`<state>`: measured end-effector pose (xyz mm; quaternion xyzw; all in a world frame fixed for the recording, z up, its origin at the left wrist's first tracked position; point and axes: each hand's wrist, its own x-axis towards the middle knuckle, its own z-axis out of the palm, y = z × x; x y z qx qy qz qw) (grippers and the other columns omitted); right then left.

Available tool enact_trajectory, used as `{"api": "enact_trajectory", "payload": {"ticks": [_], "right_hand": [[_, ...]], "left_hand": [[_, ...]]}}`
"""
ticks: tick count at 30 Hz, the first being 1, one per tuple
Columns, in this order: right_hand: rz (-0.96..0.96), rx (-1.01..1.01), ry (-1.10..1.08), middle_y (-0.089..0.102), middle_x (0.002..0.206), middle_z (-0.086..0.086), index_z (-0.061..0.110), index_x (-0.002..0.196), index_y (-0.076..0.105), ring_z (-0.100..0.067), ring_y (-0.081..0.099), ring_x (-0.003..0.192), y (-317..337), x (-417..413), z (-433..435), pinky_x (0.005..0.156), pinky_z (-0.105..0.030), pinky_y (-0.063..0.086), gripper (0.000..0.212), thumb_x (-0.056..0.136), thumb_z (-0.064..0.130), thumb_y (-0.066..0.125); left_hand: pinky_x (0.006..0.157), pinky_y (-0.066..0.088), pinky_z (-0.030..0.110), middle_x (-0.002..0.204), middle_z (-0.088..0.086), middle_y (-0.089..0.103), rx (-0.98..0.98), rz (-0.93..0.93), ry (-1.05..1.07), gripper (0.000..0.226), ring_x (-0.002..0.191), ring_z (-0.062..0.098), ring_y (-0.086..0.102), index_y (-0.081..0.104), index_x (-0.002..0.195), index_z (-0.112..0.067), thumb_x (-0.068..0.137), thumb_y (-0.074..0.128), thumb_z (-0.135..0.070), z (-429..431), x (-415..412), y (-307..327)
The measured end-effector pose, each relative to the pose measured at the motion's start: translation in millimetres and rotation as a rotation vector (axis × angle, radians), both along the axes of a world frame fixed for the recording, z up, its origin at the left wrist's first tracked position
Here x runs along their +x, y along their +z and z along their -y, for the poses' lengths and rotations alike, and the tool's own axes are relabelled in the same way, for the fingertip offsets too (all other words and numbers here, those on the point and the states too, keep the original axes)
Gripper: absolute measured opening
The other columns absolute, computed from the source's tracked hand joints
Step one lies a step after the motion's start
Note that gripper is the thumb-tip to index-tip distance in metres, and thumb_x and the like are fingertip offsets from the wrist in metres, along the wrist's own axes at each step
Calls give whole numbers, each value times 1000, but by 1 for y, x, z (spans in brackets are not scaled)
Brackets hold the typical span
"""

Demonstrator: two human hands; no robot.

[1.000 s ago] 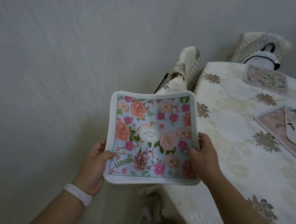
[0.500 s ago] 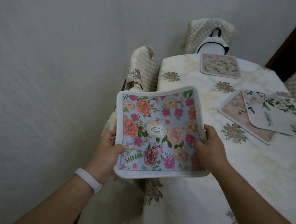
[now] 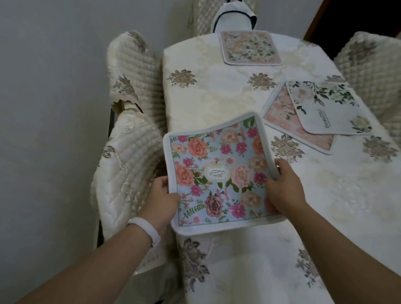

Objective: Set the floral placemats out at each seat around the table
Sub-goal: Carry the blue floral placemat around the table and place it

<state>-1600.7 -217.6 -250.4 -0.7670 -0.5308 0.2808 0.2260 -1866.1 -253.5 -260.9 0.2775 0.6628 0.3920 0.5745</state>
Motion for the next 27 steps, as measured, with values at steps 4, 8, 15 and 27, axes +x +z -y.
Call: {"api": "enact_trajectory", "payload": {"ticks": [4,8,15,27], "right_hand": [[-36,-40,-50,61,96,-2,24,119,49,-13,57,67,-18,13,-18,50,-25,40,34,87,13,52],[-11,-61,-54,55,99,-1,18,126,47,-23,55,74,-44,22,-28,58,-28,38,40,88,9,52],[-25,-120,-64,58,100,-4,17,123,48,-28,57,75,-85,32,-39,58,-29,42,39,85,9,53],[103,-195,-36,58,120,-12,11,127,54,-32,55,109,-112,48,-30,90,-38,46,53,77,25,65]], "left_hand": [[64,55,33,102,3,64,-60,-23,1,34,89,18,65,44,117,-15,91,44,7,-24,13,-25],[69,56,36,104,2,63,-119,-65,-56,34,91,18,64,45,118,-16,91,47,4,-39,20,-49],[67,54,29,101,-1,63,-189,-122,-133,32,89,13,62,46,109,-19,90,43,7,-42,22,-80],[80,51,37,109,6,58,-87,-534,-397,43,97,22,58,48,130,-15,88,58,-8,-36,-11,-101]]}}
